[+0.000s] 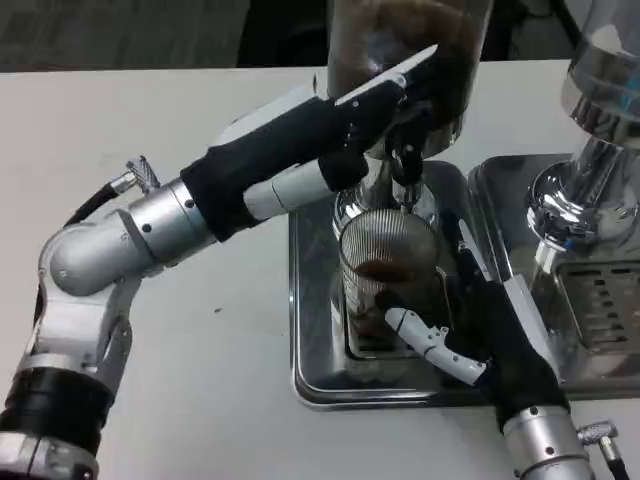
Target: Grasp the cup under the faucet to collect the drink, then remove the cup.
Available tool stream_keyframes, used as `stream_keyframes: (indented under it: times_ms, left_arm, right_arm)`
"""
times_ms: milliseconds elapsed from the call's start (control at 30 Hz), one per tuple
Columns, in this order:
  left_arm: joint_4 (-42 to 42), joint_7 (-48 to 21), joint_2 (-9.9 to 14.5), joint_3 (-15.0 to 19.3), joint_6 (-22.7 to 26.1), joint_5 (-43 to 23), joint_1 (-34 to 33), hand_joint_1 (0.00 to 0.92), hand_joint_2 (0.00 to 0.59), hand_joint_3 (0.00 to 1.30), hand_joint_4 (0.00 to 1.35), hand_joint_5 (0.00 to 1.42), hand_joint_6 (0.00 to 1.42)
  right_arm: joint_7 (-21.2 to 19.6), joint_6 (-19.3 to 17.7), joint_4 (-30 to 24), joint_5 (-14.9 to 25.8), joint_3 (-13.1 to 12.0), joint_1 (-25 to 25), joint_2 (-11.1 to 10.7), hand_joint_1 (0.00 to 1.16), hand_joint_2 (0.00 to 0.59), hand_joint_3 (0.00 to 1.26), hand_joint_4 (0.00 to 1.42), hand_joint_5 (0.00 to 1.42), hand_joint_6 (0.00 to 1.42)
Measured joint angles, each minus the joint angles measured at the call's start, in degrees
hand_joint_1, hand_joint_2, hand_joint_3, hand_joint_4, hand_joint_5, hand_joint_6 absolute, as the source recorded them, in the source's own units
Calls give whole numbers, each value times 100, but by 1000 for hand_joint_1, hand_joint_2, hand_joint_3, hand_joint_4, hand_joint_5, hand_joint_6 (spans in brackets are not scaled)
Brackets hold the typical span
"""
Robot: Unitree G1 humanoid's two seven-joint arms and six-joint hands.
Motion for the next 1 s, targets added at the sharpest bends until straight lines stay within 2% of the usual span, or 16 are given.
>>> stream_keyframes:
  times_ms: [367, 833, 1000]
  left_arm:
    - [-563, -154, 59, 272, 283, -289, 171, 0, 51, 24, 0, 15, 33]
    - [-1485, -200, 313, 893, 451, -832, 1026, 0, 61, 82, 3, 74, 91]
    - [-1836, -196, 411, 1196, 581, -1089, 1473, 0, 61, 153, 105, 152, 122]
  right_arm:
    - [23, -24, 16, 7, -1, -7, -15, 576, 250, 0, 0, 0, 0]
    - [80, -70, 39, 50, -47, -23, -74, 574, 249, 0, 0, 0, 0]
    - [102, -77, 39, 69, -65, -21, -84, 574, 249, 0, 0, 0, 0]
